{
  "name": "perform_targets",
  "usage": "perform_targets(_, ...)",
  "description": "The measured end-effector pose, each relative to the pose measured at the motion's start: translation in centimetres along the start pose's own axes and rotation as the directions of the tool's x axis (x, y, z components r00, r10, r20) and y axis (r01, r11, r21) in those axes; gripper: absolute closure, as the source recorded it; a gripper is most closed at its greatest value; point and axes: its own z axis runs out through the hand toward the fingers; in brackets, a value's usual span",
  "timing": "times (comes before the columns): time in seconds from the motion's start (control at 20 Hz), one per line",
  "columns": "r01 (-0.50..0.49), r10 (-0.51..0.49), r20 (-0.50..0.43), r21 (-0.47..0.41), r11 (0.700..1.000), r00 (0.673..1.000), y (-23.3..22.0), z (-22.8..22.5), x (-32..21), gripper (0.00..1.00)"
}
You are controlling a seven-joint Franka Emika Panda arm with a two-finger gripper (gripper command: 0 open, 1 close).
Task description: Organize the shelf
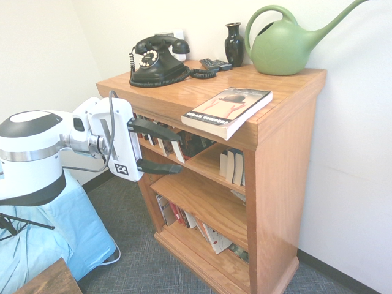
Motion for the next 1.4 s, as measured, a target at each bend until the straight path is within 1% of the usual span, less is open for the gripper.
perform_targets(0.25,0.021,-0.016,-0.068,0.074,0.997,0.998,-3.5,1.5,1.6,0.0)
perform_targets(0.4,0.018,-0.007,-0.097,0.114,0.993,0.995,-5.8,2.5,3.3,0.0)
perform_targets(0.75,0.003,0.008,-0.116,0.098,0.995,0.993,-7.9,6.2,7.3,0.0)
perform_targets(0.8,0.004,0.005,-0.105,0.091,0.996,0.994,-7.9,6.6,7.4,1.0)
perform_targets(1.1,-0.001,0.009,-0.091,0.08,0.997,0.996,-7.2,7.2,7.6,1.0)
perform_targets(1.4,0.002,0.006,-0.091,0.087,0.996,0.996,-7.6,6.9,7.5,1.0)
